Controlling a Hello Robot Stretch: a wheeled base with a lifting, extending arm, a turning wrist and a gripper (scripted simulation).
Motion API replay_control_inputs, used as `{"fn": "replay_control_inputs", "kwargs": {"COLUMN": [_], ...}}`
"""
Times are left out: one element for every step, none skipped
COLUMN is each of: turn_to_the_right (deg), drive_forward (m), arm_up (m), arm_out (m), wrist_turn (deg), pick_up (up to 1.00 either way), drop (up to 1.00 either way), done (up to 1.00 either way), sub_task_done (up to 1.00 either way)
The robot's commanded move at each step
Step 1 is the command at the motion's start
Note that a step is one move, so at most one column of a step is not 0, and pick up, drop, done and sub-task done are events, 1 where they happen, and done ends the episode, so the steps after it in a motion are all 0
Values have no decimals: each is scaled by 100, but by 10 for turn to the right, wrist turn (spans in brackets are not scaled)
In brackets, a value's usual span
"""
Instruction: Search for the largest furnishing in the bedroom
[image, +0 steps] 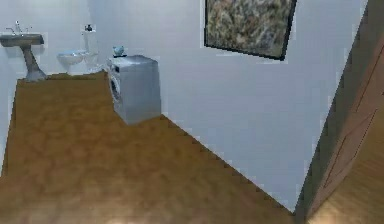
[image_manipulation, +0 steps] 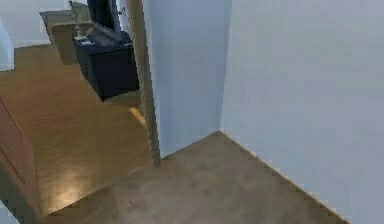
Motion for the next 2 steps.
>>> {"fn": "replay_control_inputs", "kwargs": {"turn_to_the_right": [-360,0], "drive_forward": [0,55], "arm_up": [0,0], "arm_out": [0,0], "wrist_turn": [0,0], "pick_up": [0,0], "drop": [0,0], "done": [0,0], "sub_task_done": [0,0]}}
